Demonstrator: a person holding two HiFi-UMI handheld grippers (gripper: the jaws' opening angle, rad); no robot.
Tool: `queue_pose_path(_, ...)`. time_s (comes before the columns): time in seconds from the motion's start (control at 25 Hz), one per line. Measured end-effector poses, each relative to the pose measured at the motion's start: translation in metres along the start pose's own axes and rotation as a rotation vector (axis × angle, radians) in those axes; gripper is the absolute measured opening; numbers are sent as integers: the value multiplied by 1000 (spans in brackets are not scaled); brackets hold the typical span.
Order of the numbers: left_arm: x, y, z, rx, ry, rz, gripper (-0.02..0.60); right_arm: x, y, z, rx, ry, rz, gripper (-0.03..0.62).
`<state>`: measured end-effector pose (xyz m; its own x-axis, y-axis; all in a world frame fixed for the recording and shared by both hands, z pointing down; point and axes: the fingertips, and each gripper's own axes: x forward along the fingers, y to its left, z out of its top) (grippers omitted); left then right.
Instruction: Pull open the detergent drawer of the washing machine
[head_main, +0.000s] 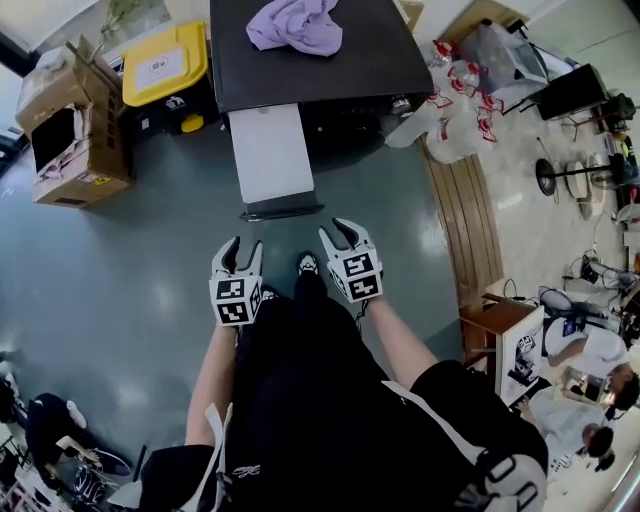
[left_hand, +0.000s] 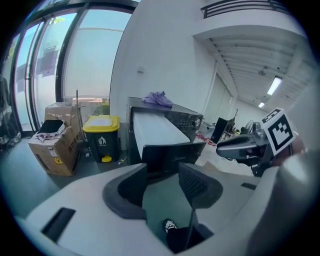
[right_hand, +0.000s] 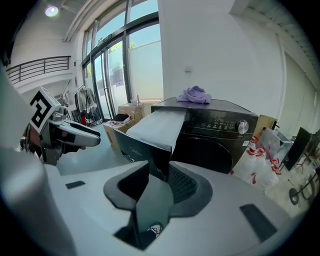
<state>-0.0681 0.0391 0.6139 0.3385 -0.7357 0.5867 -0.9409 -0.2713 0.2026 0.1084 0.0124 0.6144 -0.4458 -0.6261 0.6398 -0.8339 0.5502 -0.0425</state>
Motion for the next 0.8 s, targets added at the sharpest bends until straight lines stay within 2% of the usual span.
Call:
queue_pose_path(0.08, -8, -6, -3, -18, 2, -25, 192, -8, 5, -3, 18, 11, -22, 103)
queue_pose_path(0.24, -23, -13, -16, -51, 51, -31, 51, -25, 26, -8, 65, 41, -50, 9)
queue_pose_path(0.32, -29, -20, -20, -72, 60, -45, 31, -32, 41, -11, 73, 61, -39, 9)
queue_pose_path(0.44, -27, -27, -17, -89, 45, -98, 21, -30, 62, -10, 46, 69, -22, 9)
queue_pose_path(0.6, -33, -41, -12, -75, 63, -132, 21, -39, 81, -5, 30, 55, -5, 9)
queue_pose_path(0.8, -44, -53, 35, -82, 15, -153, 21, -47, 79, 31, 27, 0, 14, 9)
